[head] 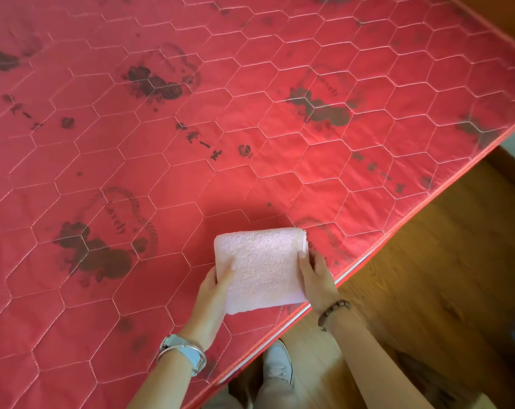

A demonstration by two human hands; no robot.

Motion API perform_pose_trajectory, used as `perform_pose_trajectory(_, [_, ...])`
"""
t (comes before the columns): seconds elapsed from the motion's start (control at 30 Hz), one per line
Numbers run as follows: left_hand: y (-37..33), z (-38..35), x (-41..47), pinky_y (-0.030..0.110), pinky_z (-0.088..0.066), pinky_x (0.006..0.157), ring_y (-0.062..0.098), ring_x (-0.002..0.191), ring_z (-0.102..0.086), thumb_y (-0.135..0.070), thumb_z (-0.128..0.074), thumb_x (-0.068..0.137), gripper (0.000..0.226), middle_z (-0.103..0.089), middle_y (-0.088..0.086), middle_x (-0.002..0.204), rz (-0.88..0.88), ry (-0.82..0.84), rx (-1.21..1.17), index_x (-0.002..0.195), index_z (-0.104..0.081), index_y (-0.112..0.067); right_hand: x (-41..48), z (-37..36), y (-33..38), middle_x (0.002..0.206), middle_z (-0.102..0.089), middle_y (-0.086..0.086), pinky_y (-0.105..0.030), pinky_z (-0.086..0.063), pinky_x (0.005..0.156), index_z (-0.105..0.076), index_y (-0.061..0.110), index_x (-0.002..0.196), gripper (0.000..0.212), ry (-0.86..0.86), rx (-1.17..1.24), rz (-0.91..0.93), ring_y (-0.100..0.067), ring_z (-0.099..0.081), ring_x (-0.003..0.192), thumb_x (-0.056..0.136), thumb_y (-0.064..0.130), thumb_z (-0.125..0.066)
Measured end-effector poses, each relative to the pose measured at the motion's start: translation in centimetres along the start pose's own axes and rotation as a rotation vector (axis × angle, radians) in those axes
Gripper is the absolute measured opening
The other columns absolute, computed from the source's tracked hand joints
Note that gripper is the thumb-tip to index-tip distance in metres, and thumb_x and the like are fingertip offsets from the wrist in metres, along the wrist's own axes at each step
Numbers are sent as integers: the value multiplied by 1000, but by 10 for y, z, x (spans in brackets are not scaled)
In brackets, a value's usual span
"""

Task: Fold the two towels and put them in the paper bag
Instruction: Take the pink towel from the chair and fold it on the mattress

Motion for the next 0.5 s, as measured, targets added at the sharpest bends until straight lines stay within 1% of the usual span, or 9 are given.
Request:
perform_pose_trajectory(0.07, [-1,-4,-1,41,-50,103,15,115,-67,-56,-74,80,61,-72,-5,122,21,6,-19,131,-60,-25,-1,0,3,101,-53,4,-24,-34,81,-46,21,117,24,19,-17,-24,-15,-48,95,104,37,-35])
perform_pose_trajectory(0.13, [-5,-5,-2,41,-50,102,17,114,-68,-50,-75,77,59,-73,-3,120,6,-18,-31,128,-61,-23,0,1,8,93,-54,7,-24,-36,80,-48,21,108,20,27,-4,-17,-15,-50,94,104,36,-36])
perform_pose_trajectory(0.2, [-13,-9,-6,41,-51,100,18,112,-69,-43,-76,81,51,-74,-2,118,-18,-22,-53,125,-63,-21,-2,5,14,97,-57,7,-24,-36,83,-54,18,113,27,24,-4,12,-15,-52,97,103,36,-37])
perform_pose_trajectory(0.27, [-22,-14,-12,40,-52,97,18,111,-70,-38,-75,85,47,-74,0,117,-36,-12,-87,126,-63,-18,-4,8,22,105,-61,0,-29,-39,89,-56,13,122,37,25,-3,34,-19,-56,102,103,39,-37])
perform_pose_trajectory(0.33, [-34,-19,-19,40,-51,97,19,112,-70,-35,-71,86,45,-74,1,119,-54,10,-110,126,-62,-17,-8,11,31,107,-62,-9,-35,-44,92,-57,13,116,37,29,-11,53,-26,-58,102,103,41,-37])
perform_pose_trajectory(0.37, [-40,-19,-23,41,-51,98,20,112,-69,-36,-70,85,46,-73,2,120,-65,20,-118,127,-62,-17,-12,11,36,106,-62,-8,-34,-44,92,-56,15,112,34,41,-4,63,-24,-58,101,102,42,-37])
perform_pose_trajectory(0.4, [-47,-20,-27,41,-51,98,20,113,-69,-37,-71,85,48,-73,3,121,-71,25,-127,127,-62,-17,-15,12,40,107,-61,-4,-32,-43,93,-56,18,112,34,48,12,56,-21,-57,101,102,44,-37])
perform_pose_trajectory(0.43, [-55,-20,-33,40,-52,96,21,113,-69,-38,-72,85,49,-72,4,122,-81,32,-137,128,-62,-16,-17,11,45,112,-61,0,-34,-42,97,-55,19,117,37,59,36,58,-18,-57,106,100,48,-39])
perform_pose_trajectory(0.5, [-71,-19,-46,38,-53,92,21,114,-68,-37,-71,88,48,-71,5,124,-108,42,-162,130,-61,-15,-28,8,58,123,-62,1,-43,-43,106,-53,20,131,61,105,114,35,-19,-58,116,89,65,-47])
Point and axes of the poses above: each hand's wrist, its own x-axis towards the middle knuckle, its own z-axis out of the back of the hand, y = z × x, the point moved 6 cm from there along x, towards the middle knuckle
